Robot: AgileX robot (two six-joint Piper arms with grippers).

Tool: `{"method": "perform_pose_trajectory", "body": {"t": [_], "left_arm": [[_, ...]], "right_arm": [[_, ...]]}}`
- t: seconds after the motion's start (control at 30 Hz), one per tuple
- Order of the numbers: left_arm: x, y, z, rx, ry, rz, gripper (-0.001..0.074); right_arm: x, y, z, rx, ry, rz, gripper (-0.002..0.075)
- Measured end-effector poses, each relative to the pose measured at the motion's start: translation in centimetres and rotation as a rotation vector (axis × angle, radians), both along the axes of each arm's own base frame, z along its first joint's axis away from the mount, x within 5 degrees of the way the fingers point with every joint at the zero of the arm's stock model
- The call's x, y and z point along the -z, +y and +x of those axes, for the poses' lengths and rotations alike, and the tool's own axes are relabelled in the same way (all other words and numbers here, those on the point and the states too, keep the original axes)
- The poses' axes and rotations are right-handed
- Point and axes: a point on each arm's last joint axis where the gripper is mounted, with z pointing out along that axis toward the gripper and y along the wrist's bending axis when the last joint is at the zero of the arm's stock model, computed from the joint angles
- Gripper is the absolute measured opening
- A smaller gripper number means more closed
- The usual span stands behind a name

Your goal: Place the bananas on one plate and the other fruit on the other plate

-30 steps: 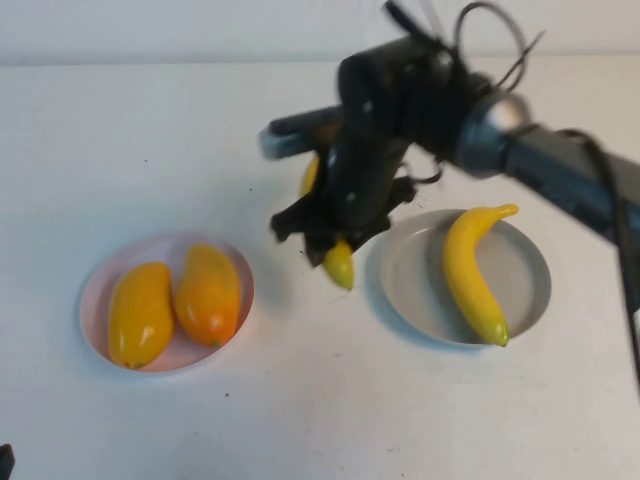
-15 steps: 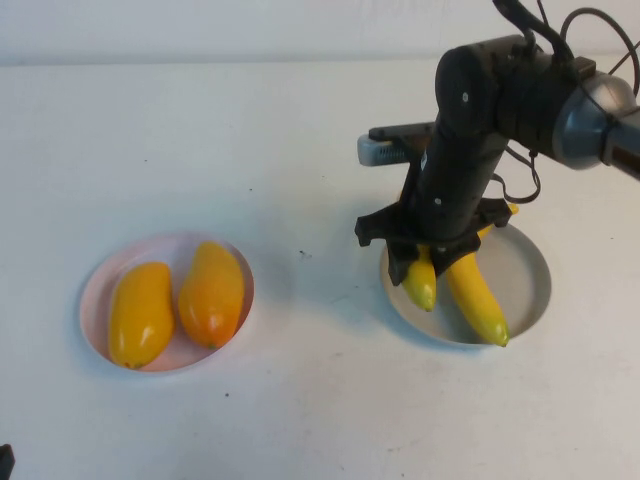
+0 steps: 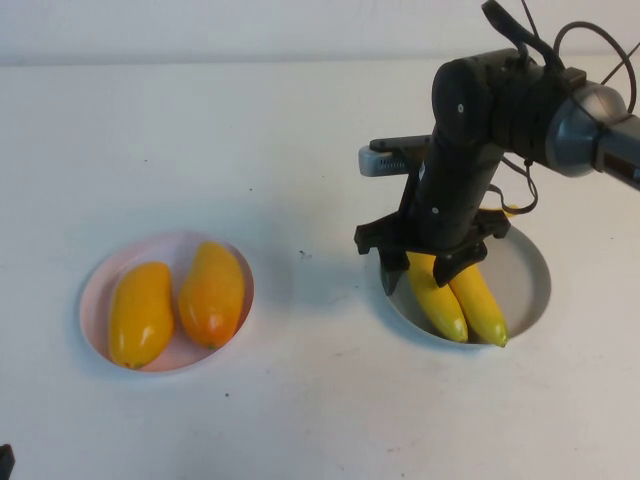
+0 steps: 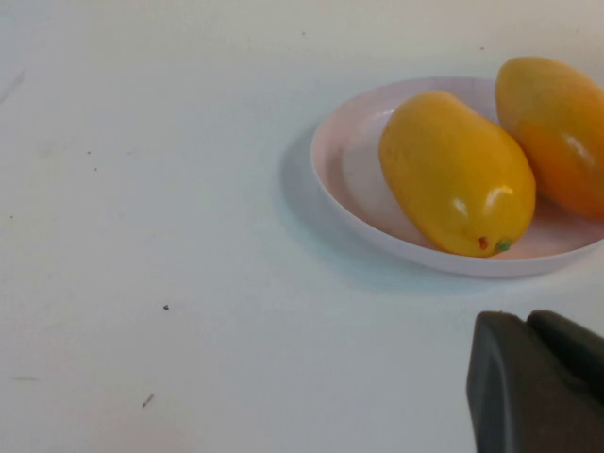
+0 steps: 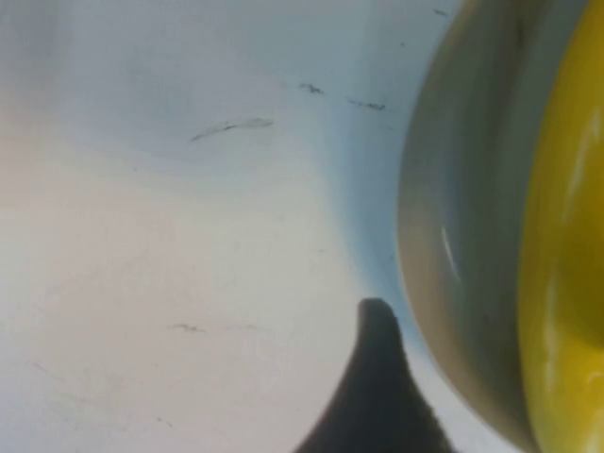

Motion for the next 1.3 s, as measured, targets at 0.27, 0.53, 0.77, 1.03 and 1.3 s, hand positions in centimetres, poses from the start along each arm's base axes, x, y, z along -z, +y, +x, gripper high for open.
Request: {"method": "perform_pose_trajectory", "body": {"t": [0.27, 0.53, 0.77, 1.03, 1.3], "left_arm": [[0.0, 0.0, 0.0, 0.000, 0.000, 0.000, -0.0003], [0.0, 0.0, 0.0, 0.000, 0.000, 0.000, -0.0003], [0.0, 0.0, 0.0, 0.000, 0.000, 0.000, -0.0003], [0.0, 0.0, 0.0, 0.000, 0.000, 0.000, -0.0004], [0.0, 0.0, 0.0, 0.000, 0.000, 0.000, -0.0003]], "right_arm": [[-2.9, 0.2, -1.0, -0.057, -0.034, 0.090, 0.0301], [-9.1, -2.0, -5.4, -0.129, -0.148, 0.144, 0.0009], [-12.1, -6.3, -13.2, -0.147, -0.189, 0.164, -0.0012], [-13.7, -11.2, -20.3, -0.193, -0.343, 0.180, -0.0015], [-7.7, -14.3, -23.0, -0.165, -0.547, 0.177, -0.0015]]}}
